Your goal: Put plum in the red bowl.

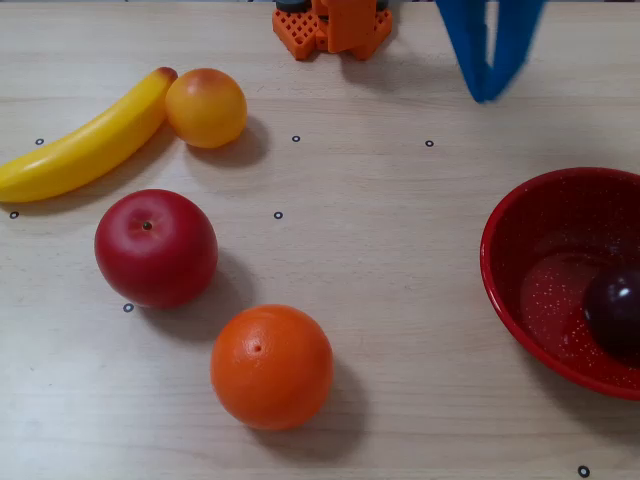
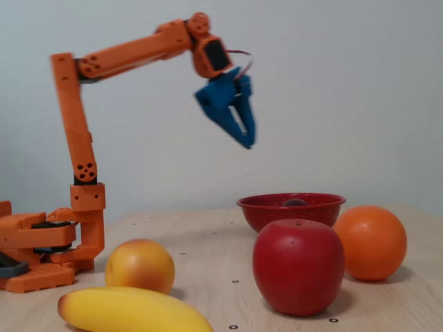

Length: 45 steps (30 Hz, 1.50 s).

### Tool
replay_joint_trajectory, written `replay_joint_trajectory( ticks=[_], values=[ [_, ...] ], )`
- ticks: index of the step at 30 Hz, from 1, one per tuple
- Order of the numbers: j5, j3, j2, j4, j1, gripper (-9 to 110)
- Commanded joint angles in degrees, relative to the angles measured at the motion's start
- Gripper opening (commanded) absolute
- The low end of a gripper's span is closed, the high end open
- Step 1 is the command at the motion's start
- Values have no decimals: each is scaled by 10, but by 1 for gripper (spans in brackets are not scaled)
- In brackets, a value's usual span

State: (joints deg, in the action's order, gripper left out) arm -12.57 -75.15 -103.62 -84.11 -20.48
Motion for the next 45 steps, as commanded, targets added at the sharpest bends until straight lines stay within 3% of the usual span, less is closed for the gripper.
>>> replay_joint_trajectory(
  ticks=[1, 15, 27, 38, 45],
  values=[
    [3, -40, -120, 28, 45, 0],
    [-3, -417, -476, 49, 147, 0],
    [-8, -670, -747, 49, 175, 0],
    [16, -790, -873, 46, 179, 0],
    [41, -870, -873, 161, 183, 0]
  ],
)
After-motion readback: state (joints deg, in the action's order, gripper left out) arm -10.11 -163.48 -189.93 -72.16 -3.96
